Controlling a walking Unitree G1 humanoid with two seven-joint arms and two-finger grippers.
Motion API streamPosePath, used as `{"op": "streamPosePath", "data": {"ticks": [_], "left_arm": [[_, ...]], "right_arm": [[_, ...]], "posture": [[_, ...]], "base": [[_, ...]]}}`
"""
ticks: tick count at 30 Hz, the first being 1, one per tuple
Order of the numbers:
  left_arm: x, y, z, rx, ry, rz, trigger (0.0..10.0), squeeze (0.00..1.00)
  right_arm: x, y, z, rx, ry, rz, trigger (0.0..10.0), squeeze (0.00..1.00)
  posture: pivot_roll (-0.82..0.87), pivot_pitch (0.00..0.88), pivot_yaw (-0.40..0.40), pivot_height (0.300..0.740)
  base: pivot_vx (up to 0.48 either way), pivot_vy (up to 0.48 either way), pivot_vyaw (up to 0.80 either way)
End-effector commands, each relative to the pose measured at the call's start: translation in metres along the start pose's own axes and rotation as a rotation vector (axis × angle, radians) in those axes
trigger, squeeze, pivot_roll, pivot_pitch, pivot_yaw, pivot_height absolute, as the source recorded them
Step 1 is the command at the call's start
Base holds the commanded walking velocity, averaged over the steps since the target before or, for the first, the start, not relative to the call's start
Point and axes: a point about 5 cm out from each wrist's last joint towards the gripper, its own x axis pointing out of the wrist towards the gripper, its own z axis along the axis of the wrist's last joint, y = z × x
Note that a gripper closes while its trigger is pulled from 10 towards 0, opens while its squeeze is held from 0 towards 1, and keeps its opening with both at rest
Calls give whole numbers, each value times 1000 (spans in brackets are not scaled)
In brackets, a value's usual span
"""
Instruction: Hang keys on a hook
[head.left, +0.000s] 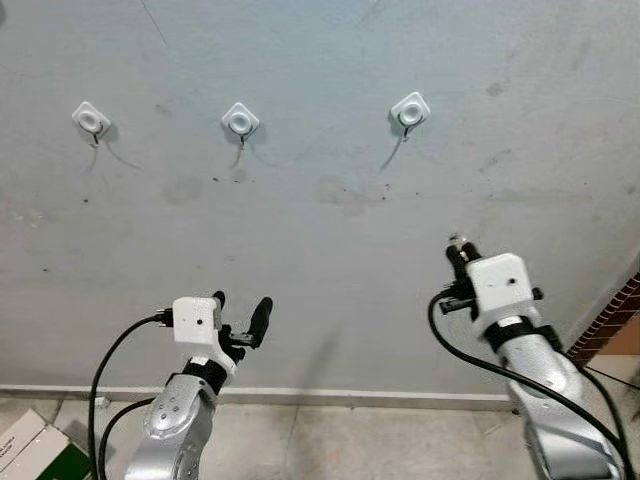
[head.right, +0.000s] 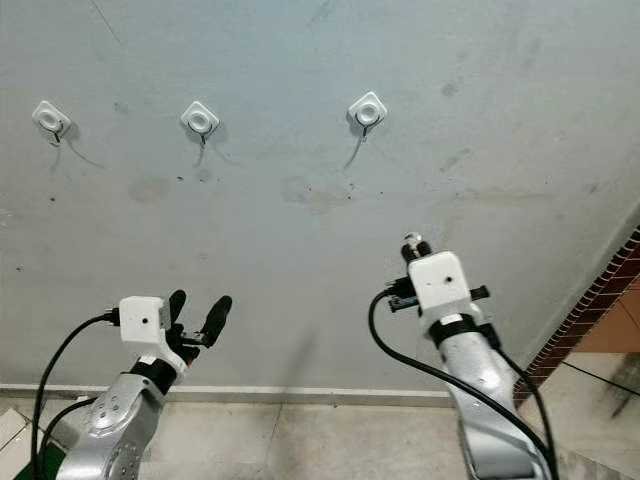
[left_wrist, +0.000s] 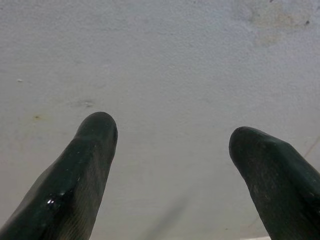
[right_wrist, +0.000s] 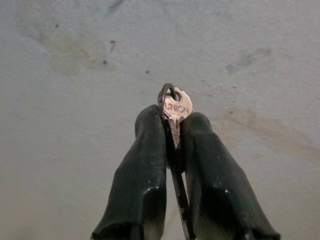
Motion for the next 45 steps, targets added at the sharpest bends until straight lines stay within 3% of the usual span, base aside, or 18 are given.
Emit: {"op": "streamPosePath", "data": {"ticks": [1, 22, 32, 45], "left_arm": [[-1, 1, 2, 13, 6, -9, 10000, 0], [5, -3, 4, -6, 4, -7, 10000, 0], [6, 0, 4, -27, 0, 12, 10000, 0], [13, 0, 17, 12, -59, 6, 10000, 0]], "right_arm": [[-1, -1, 3, 6, -5, 5, 10000, 0], [5, 2, 10, -10, -15, 27, 10000, 0], [7, 3, 13, -15, -24, 28, 10000, 0], [20, 9, 49, -19, -179, 9, 10000, 0]], "posture": [[-92, 0, 78, 740], [-100, 0, 68, 740], [-101, 0, 66, 740], [-102, 0, 66, 740]], "base": [[0, 0, 0], [0, -245, 0], [0, 0, 0], [0, 0, 0]]}}
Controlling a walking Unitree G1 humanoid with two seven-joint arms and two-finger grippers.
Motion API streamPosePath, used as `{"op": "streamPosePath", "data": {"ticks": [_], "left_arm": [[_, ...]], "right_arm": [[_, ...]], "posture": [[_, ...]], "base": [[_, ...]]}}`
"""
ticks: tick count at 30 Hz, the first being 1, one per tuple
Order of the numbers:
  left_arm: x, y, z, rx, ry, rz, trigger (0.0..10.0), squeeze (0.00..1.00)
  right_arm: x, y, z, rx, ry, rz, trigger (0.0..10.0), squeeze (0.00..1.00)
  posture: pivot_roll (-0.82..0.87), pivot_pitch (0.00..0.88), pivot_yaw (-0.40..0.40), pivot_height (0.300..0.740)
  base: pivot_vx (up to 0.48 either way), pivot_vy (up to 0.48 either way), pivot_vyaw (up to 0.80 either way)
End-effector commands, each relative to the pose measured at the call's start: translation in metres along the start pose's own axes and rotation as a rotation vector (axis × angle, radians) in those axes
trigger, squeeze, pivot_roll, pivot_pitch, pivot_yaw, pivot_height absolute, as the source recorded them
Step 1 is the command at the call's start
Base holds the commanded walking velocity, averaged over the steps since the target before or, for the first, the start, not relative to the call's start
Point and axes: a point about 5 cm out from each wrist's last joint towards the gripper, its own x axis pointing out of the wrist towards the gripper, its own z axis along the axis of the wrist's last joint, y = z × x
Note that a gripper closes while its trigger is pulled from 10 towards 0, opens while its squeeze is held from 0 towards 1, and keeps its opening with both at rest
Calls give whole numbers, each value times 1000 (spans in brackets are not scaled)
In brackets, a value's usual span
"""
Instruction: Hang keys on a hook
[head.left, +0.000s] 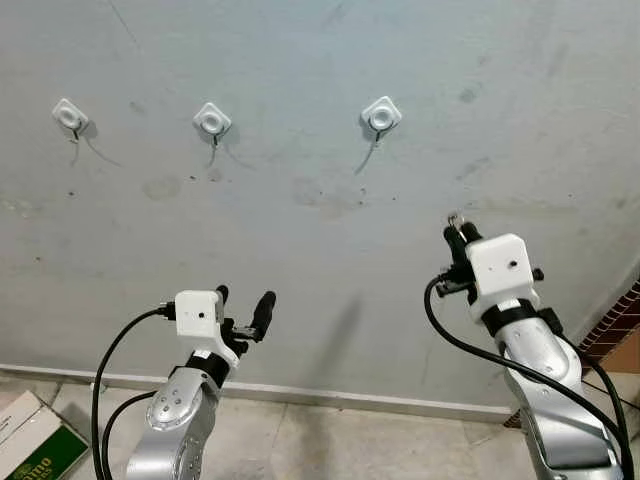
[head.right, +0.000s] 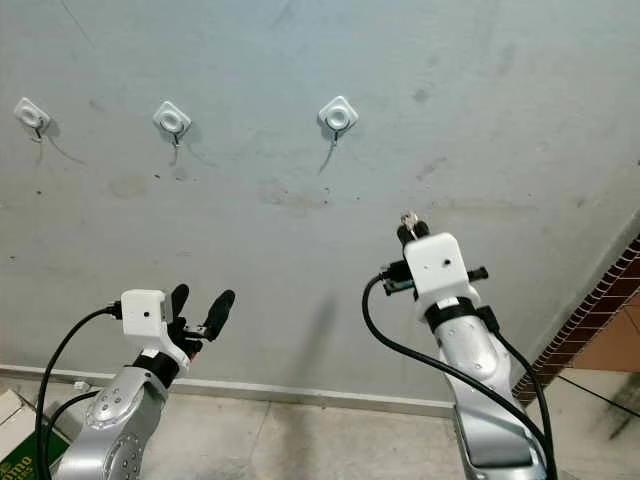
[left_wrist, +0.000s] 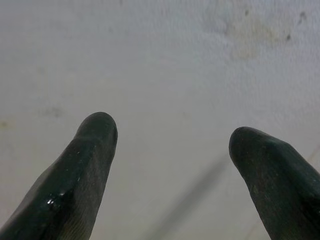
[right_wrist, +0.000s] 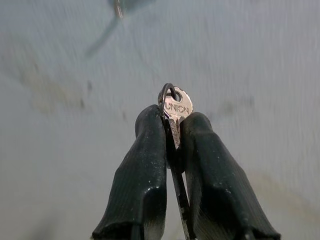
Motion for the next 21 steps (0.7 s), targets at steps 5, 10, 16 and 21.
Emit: {"op": "streamPosePath", "data": {"ticks": [5, 10, 16, 21], "left_arm": [[9, 3, 22, 55, -82, 5, 10000, 0], [16, 2, 30, 59, -107, 2, 10000, 0], [18, -1, 28, 52, -107, -4, 10000, 0], [20, -8, 27, 45, -108, -19, 10000, 0]], "right_arm": [[9, 8, 23, 18, -95, 31, 10000, 0], [18, 13, 29, 34, -119, 51, 10000, 0], [33, 21, 39, 50, -161, 71, 10000, 0], [46, 28, 45, 49, -190, 94, 10000, 0]], "posture": [[-97, 0, 63, 740], [-92, 0, 60, 740], [-89, 0, 58, 740], [-76, 0, 53, 740]], "base": [[0, 0, 0], [0, 0, 0], [0, 0, 0], [0, 0, 0]]}}
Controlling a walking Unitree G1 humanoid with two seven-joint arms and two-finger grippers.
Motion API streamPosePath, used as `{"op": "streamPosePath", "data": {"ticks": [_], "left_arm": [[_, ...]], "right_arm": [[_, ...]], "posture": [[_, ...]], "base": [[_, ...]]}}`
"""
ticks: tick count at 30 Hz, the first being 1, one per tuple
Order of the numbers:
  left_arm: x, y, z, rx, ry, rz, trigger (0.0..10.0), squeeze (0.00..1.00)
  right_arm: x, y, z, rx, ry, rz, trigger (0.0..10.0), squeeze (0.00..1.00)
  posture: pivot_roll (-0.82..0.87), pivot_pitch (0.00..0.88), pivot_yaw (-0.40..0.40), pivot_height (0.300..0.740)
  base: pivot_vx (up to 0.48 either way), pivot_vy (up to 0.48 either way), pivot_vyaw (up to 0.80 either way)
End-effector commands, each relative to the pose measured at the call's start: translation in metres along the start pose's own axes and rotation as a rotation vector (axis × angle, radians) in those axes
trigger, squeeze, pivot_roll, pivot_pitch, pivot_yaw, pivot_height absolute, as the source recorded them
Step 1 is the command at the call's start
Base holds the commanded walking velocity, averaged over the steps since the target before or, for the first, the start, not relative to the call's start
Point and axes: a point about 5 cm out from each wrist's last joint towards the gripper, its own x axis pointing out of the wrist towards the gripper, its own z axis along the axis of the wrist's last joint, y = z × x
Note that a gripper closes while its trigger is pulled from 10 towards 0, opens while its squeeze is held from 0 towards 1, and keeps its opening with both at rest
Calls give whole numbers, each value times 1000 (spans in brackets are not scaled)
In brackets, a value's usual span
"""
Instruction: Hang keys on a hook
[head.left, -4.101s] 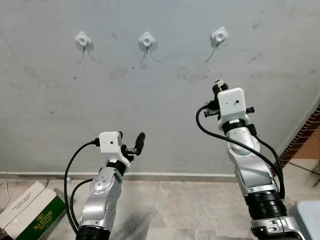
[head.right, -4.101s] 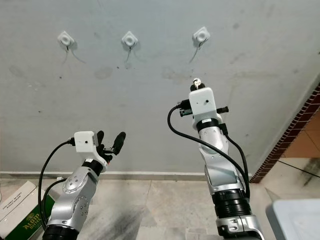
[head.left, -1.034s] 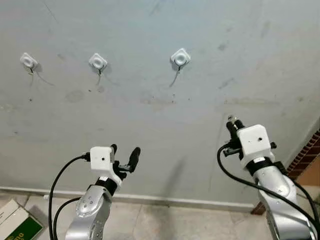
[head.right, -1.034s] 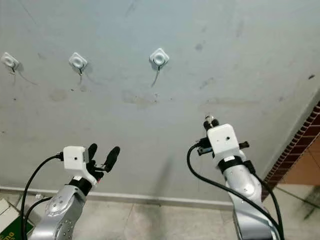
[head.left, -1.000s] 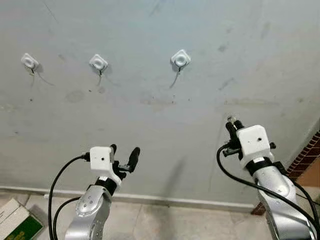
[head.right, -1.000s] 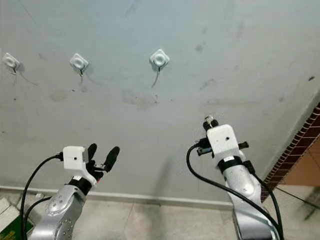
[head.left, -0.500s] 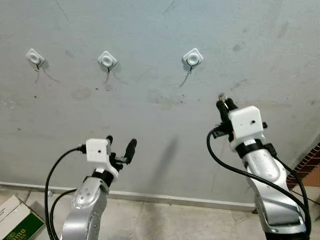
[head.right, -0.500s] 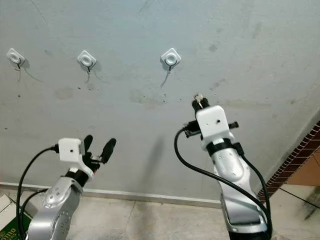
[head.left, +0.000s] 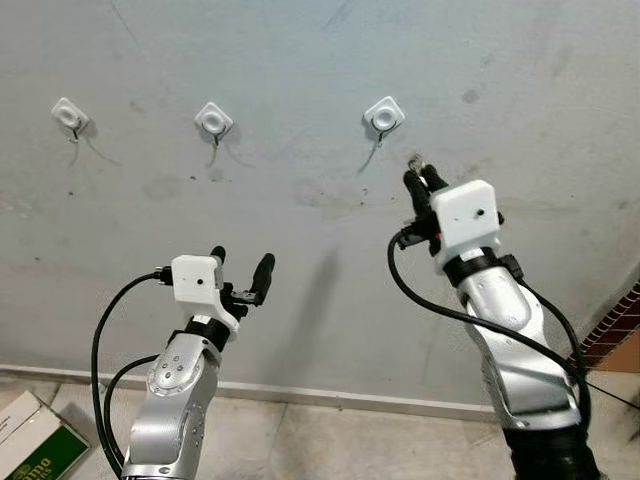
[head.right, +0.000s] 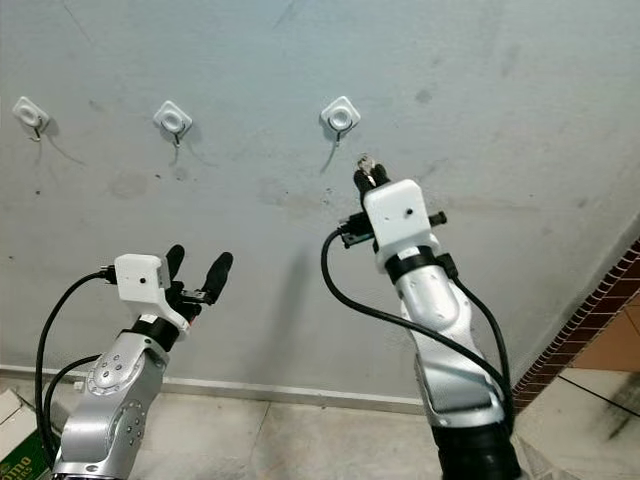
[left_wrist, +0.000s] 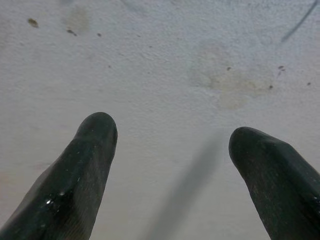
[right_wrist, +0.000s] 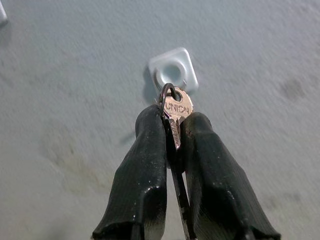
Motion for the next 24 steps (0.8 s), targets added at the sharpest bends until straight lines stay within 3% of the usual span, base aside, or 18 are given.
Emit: {"op": "streamPosePath", "data": {"ticks": [1, 8, 14, 16, 24], "left_arm": [[1, 0, 0, 12, 3, 2, 10000, 0], [0, -4, 1, 20, -5, -15, 10000, 0], [-2, -5, 1, 35, -1, -25, 10000, 0], [-14, -2, -6, 46, 33, -15, 10000, 0], [-41, -1, -20, 33, 105, -37, 10000, 0]], "right_arm": [[6, 5, 2, -4, -19, 21, 10000, 0], [24, 11, -1, -16, -34, 42, 10000, 0], [15, 3, -5, -18, -25, 21, 10000, 0], [-8, -3, -16, -20, 20, 2, 10000, 0], [-66, -3, -39, -15, 151, -7, 10000, 0]], "posture": [[-76, 0, 53, 740], [-53, 0, 45, 740], [-54, 0, 47, 740], [-65, 0, 55, 740], [-83, 0, 68, 740]], "base": [[0, 0, 0], [0, 0, 0], [0, 0, 0], [0, 0, 0], [0, 0, 0]]}}
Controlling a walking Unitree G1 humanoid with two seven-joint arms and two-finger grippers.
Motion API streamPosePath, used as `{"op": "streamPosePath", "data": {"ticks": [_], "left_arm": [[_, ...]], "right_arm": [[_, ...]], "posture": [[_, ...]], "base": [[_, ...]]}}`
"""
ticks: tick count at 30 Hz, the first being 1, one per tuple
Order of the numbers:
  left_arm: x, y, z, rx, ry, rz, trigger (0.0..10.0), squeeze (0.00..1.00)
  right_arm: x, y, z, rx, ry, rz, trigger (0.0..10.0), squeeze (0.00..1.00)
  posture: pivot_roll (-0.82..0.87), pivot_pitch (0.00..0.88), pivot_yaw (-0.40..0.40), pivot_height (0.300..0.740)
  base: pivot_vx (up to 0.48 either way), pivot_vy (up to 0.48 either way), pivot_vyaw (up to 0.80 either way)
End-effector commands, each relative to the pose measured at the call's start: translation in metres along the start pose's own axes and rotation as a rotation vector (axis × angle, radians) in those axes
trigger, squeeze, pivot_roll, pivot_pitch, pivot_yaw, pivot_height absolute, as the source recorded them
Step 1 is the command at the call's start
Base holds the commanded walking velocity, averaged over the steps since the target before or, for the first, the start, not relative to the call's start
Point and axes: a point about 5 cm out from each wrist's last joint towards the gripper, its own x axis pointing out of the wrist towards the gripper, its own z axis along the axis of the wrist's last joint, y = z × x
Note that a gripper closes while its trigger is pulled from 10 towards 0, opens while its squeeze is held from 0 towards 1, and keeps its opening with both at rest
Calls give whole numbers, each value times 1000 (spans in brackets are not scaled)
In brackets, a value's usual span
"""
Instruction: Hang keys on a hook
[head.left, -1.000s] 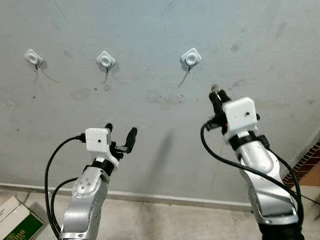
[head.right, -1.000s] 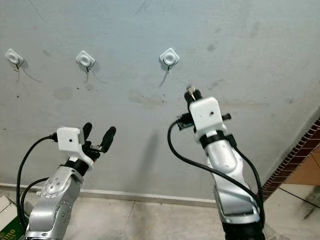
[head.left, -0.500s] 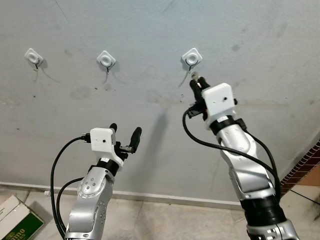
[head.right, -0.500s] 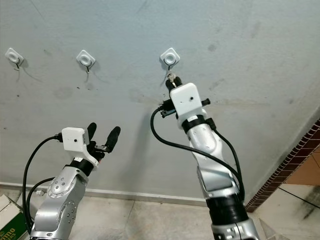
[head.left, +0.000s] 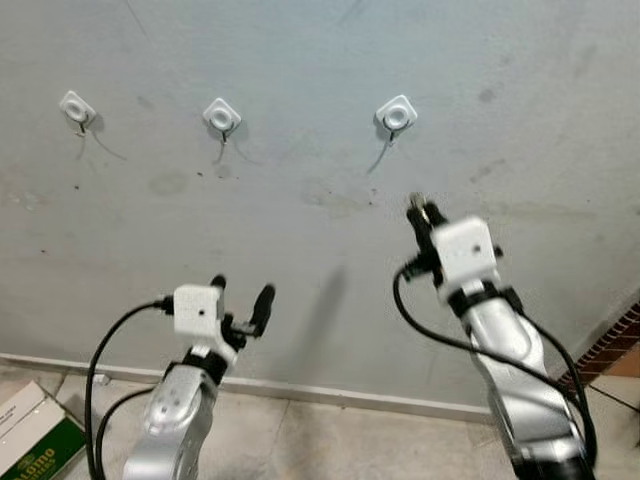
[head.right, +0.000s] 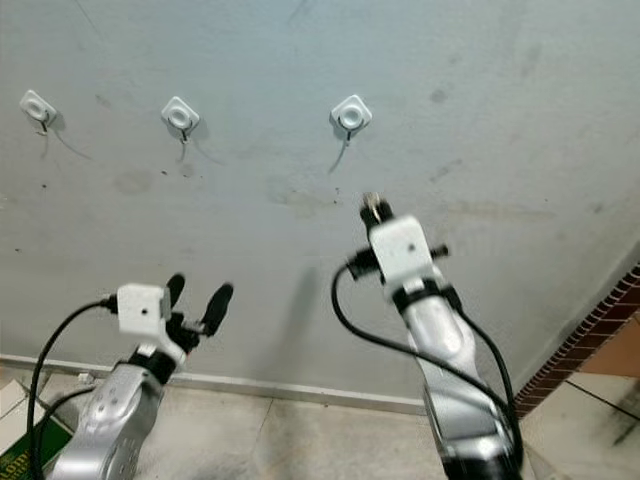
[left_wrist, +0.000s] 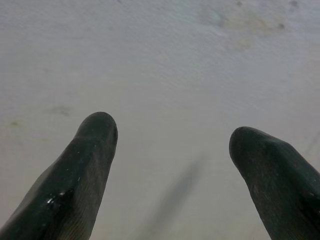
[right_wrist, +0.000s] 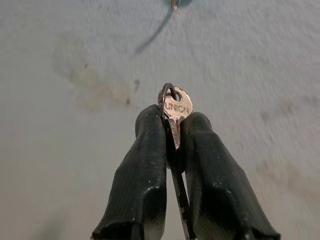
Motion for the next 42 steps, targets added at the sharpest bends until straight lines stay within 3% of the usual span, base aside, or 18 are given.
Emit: {"op": "streamPosePath", "data": {"ticks": [1, 8, 14, 26, 42], "left_arm": [[-3, -1, 6, 15, -12, -24, 10000, 0], [-13, -2, 1, 10, 13, -25, 10000, 0], [-24, 2, -3, 12, 42, -16, 10000, 0], [-25, 2, -1, -3, 44, -26, 10000, 0], [-21, -1, -3, -15, 46, -38, 10000, 0]], "right_arm": [[-7, -2, 7, -7, -16, -1, 10000, 0], [-40, 1, -8, 11, 79, 26, 10000, 0], [-55, 2, -15, 41, 136, 31, 10000, 0], [-52, 6, -9, 48, 127, 46, 10000, 0], [-49, 7, -8, 42, 125, 57, 10000, 0]], "posture": [[-84, 0, 70, 740], [-84, 0, 70, 740], [-82, 0, 64, 740], [-80, 0, 68, 740], [-91, 0, 64, 740]], "base": [[0, 0, 0], [0, 0, 0], [0, 0, 0], [0, 0, 0], [266, 0, 0]]}}
